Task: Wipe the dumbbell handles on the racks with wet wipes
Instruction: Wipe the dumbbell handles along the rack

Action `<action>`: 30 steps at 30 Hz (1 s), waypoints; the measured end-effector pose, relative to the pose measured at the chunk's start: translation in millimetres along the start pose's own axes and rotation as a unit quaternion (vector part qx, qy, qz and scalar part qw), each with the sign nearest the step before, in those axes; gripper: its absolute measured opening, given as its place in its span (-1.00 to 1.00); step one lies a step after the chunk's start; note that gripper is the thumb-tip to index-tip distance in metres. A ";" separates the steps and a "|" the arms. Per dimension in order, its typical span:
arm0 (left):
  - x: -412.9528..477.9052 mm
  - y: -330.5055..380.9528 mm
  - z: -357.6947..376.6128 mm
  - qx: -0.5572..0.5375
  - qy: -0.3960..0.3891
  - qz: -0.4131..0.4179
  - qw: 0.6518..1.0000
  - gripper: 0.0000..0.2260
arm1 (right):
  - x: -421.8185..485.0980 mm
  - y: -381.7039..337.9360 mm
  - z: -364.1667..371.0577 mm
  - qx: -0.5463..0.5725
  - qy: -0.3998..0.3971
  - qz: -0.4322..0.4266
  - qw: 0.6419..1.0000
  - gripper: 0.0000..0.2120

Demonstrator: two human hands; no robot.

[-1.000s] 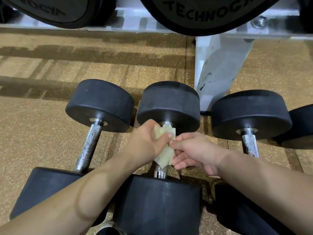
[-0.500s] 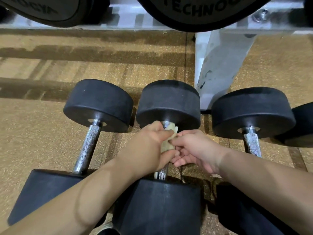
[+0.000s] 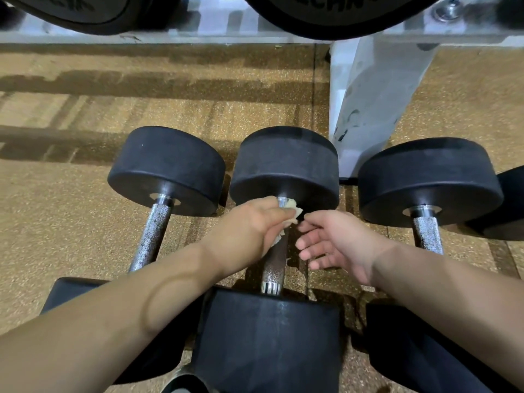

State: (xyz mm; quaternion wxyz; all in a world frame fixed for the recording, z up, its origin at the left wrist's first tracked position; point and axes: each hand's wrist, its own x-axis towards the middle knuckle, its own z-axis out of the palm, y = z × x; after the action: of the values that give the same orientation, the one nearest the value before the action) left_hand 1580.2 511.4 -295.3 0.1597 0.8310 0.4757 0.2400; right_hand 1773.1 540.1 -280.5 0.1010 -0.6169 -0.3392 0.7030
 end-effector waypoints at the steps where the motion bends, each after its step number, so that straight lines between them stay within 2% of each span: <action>1: -2.1 -2.8 -2.4 -0.022 -0.009 0.016 1.000 -0.78 | 0.1 1.3 -1.4 -0.004 -0.006 0.004 1.000 -0.74; 5: -18.1 -11.5 -15.4 -0.106 -0.153 0.042 0.982 -0.76 | -2.8 6.6 -1.7 -0.018 -0.019 0.023 0.999 -0.75; 7: -21.7 -9.4 -18.1 -0.124 -0.179 0.061 0.974 -0.76 | -4.0 9.7 3.3 -0.027 -0.020 0.033 0.999 -0.75; 9: -14.5 -8.3 -18.6 -0.100 -0.159 0.063 0.980 -0.78 | -4.7 12.8 8.8 -0.043 -0.022 0.037 0.998 -0.74; 11: -4.9 -11.5 -16.1 -0.065 -0.101 0.052 0.991 -0.78 | -4.9 13.3 12.4 -0.050 -0.018 0.037 0.998 -0.71; 14: -8.2 -13.6 -7.4 -0.083 -0.044 0.005 0.996 -0.76 | -6.5 11.9 13.6 -0.048 -0.014 0.039 0.998 -0.66; 16: -18.9 -10.8 -10.6 -0.129 -0.075 -0.008 0.989 -0.77 | -7.0 12.1 11.7 -0.043 -0.010 0.039 0.998 -0.69; 19: -26.6 -6.0 -23.4 -0.165 -0.188 0.010 0.968 -0.77 | -7.8 14.6 9.5 -0.039 0.000 0.045 0.998 -0.69; 20: -23.9 -7.6 -25.9 -0.166 -0.202 0.023 0.965 -0.78 | -8.3 15.5 9.5 -0.040 0.002 0.048 0.998 -0.69; 22: -14.0 -12.4 -24.8 -0.147 -0.171 0.028 0.974 -0.78 | -9.7 17.3 10.7 -0.046 -0.001 0.050 0.998 -0.70; 26: -0.4 -18.3 -12.2 -0.093 -0.046 -0.050 0.993 -0.75 | -11.2 18.9 14.5 -0.059 -0.008 0.043 0.997 -0.68; 28: -5.6 -12.3 -11.0 -0.104 -0.065 -0.039 0.992 -0.77 | -12.1 19.6 13.2 -0.057 -0.011 0.041 0.997 -0.69; 30: -15.0 -5.6 -17.5 -0.122 -0.150 -0.013 0.981 -0.78 | -12.9 20.7 9.8 -0.047 -0.012 0.045 0.998 -0.69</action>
State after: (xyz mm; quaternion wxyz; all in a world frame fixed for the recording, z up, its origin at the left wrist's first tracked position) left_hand 1560.1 501.8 -287.1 0.3327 0.8253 0.4245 0.1672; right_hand 1772.4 513.8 -282.6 0.0368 -0.6272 -0.3449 0.6974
